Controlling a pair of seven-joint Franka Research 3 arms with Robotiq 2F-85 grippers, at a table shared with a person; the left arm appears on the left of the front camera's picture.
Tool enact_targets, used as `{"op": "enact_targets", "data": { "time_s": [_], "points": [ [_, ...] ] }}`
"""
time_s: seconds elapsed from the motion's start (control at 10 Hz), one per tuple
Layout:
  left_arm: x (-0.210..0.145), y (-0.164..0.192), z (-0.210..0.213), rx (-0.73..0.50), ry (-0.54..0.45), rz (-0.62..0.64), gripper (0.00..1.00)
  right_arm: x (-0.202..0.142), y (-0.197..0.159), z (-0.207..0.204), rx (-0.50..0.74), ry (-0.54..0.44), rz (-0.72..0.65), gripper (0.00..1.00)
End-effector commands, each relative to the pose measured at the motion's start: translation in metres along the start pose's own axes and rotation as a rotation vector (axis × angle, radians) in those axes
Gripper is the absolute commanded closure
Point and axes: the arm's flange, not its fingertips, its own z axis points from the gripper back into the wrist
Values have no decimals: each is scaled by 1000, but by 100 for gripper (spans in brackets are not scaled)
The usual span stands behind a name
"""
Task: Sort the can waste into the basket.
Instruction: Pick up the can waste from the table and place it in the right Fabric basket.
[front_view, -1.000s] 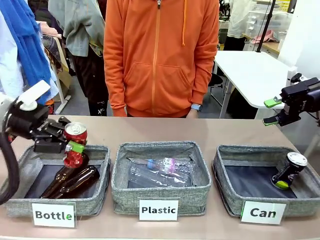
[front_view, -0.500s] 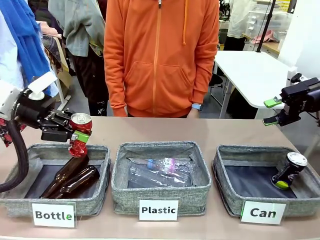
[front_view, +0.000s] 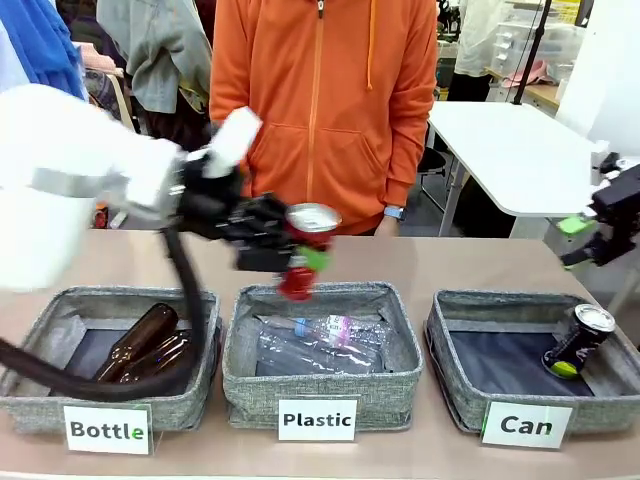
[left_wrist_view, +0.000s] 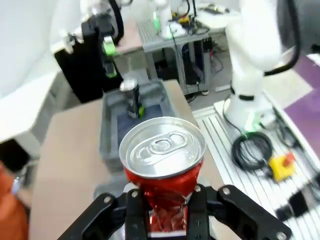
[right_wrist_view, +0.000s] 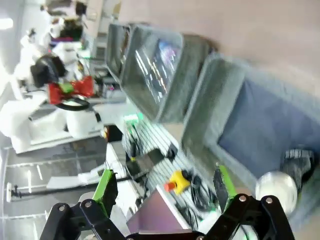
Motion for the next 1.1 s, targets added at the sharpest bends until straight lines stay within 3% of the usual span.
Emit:
{"op": "enact_targets", "data": {
  "time_s": [0.0, 0.2, 0.4, 0.5, 0.6, 0.7, 1.0],
  "points": [
    [23, 61, -67, 31, 47, 1, 74, -49, -10, 34, 0, -8, -26, 0],
    [49, 83, -155, 105, 27, 71, 74, -88, -29, 60, 16, -103, -59, 0],
    [64, 99, -243, -22, 114, 93, 74, -128, -47, 83, 77, -228, -54, 0],
    [69, 106, -281, -141, 174, 53, 74, -146, -59, 91, 127, -333, -51, 0],
    [69, 113, -304, -258, 205, 34, 74, -158, -68, 92, 160, -359, -21, 0],
    [71, 115, -325, -285, 220, 46, 74, -139, -53, 93, 61, -238, -91, 0],
    [74, 116, -350, -228, 287, 16, 74, -139, -53, 93, 61, -238, -91, 0]
  ]
}}
